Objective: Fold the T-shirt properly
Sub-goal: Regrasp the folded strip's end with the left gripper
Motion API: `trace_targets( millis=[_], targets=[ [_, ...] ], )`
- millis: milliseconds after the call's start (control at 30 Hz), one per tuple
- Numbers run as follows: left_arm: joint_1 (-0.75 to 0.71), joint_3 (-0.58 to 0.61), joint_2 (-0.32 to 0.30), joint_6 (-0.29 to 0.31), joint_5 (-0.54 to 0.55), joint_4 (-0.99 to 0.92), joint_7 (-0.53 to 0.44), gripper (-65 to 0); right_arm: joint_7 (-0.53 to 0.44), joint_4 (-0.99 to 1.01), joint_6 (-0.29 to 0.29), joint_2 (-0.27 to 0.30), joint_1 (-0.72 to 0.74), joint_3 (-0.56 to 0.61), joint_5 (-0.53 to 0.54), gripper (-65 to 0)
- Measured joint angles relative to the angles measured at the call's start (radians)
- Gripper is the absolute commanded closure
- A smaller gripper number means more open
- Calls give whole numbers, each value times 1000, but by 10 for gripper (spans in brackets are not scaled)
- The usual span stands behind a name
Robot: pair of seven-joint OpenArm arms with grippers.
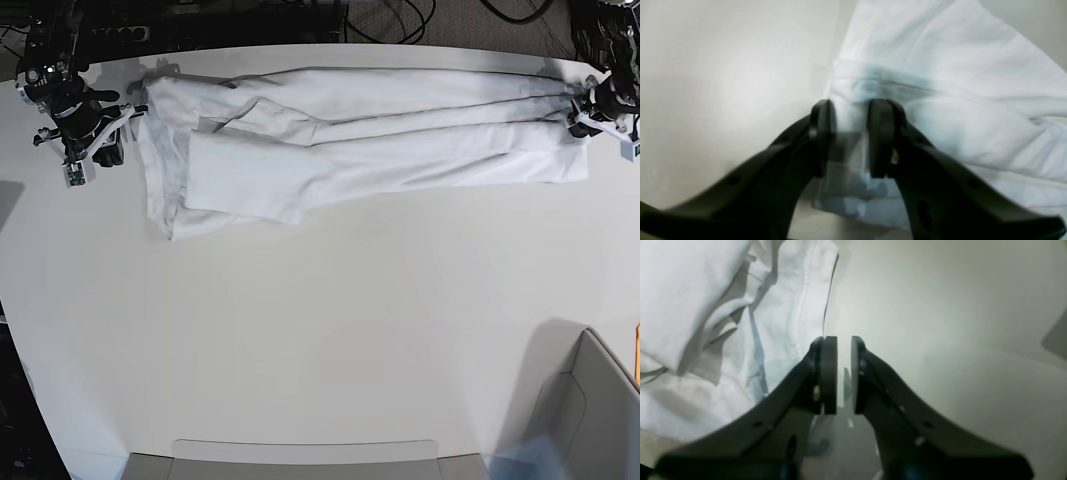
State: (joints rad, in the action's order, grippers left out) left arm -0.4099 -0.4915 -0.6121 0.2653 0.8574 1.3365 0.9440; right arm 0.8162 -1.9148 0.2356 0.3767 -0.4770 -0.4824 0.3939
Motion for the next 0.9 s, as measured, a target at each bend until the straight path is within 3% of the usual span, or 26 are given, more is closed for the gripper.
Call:
trace_targets(
  millis=[300,500,700,900],
  targets=[
    [0,-2,-1,6,1,1,4,-139,0,0,0,0,0,0,0,-83],
    [-3,-1,0,-4,-15,21,-7,-226,0,0,0,-1,0,0,0,-83],
    [-18,1,-9,-15,-26,58,-3,-224,0,0,0,-1,0,0,0,-83],
    [-20,1,-43,-105,-27,58,-3,-225,0,0,0,0,0,0,0,-83]
  ],
)
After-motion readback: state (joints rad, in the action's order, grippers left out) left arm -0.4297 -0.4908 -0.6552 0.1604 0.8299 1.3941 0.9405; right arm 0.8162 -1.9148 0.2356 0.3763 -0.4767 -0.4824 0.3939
